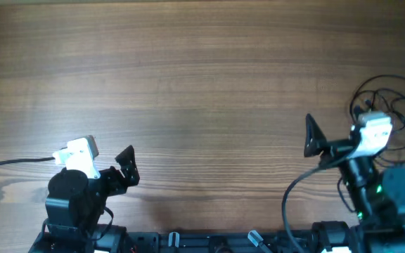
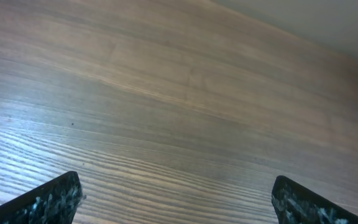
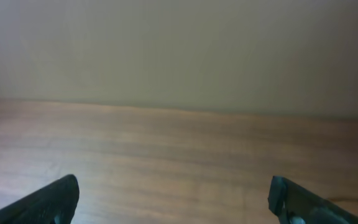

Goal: Untangle cables

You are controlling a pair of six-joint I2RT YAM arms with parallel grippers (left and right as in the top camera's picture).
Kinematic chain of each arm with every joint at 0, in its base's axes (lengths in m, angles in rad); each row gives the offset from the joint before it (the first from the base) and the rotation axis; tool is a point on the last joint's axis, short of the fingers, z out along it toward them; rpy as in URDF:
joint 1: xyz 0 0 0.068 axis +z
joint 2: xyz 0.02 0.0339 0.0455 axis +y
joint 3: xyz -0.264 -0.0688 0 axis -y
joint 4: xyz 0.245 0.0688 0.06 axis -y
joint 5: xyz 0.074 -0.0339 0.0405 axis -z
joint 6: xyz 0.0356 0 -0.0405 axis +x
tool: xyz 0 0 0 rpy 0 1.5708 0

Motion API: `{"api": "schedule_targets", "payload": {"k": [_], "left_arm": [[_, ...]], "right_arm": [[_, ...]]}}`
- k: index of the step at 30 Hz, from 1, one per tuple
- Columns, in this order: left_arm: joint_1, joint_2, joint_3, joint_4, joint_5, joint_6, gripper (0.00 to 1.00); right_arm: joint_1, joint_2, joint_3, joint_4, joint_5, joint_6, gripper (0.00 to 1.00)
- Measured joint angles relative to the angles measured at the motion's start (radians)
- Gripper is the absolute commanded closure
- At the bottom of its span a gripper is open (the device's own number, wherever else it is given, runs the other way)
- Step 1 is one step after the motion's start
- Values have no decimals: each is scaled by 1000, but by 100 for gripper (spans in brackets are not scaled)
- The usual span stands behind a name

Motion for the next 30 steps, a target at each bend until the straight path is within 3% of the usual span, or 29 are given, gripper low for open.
{"api": "schedule_targets", "payload": {"k": [7,18,22,30], "left_arm": [[0,0,0,0,0,0,0],[0,0,0,0,0,0,0],[0,0,0,0,0,0,0],[0,0,0,0,0,0,0]], "right_arm": [[15,-246,-293,370,-18,-1,0],[32,-367,-603,819,-18,-8,0],[32,-372,-631,792,-18,-46,0],[34,-375,-635,385,-13,-124,0]]}}
